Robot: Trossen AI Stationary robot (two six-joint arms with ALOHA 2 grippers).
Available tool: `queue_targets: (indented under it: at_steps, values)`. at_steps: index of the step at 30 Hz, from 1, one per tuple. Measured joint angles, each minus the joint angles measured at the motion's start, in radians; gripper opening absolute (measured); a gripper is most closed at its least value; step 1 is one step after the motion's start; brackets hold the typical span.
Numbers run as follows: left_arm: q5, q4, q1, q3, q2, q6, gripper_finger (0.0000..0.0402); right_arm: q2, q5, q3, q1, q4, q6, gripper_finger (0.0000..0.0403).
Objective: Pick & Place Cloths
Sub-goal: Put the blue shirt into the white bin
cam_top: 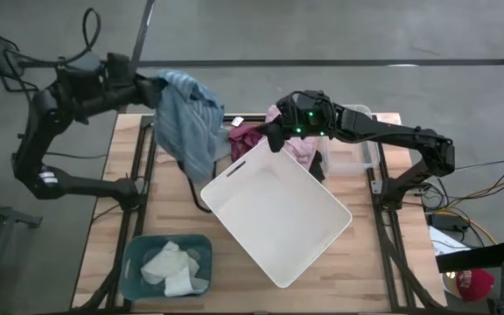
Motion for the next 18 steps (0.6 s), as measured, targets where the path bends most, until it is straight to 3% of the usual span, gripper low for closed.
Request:
queue_targets:
  at_steps: [7,12,18]
  values:
    - [0.101,0.148,0.000,0.101,0.086,0.011,0.0006,0.000,0.009,0.000,0.044,0.002,-0.098,0.0056]
    - [0.121,0.185,0.001,0.173,0.145,0.000,0.0006,0.027,0.096,0.000,0.084,0.014,-0.158,0.0139]
    - [0.210,0.371,0.000,0.214,0.191,-0.026,0.0006,0.098,0.224,0.000,0.117,0.138,-0.163,0.0246]
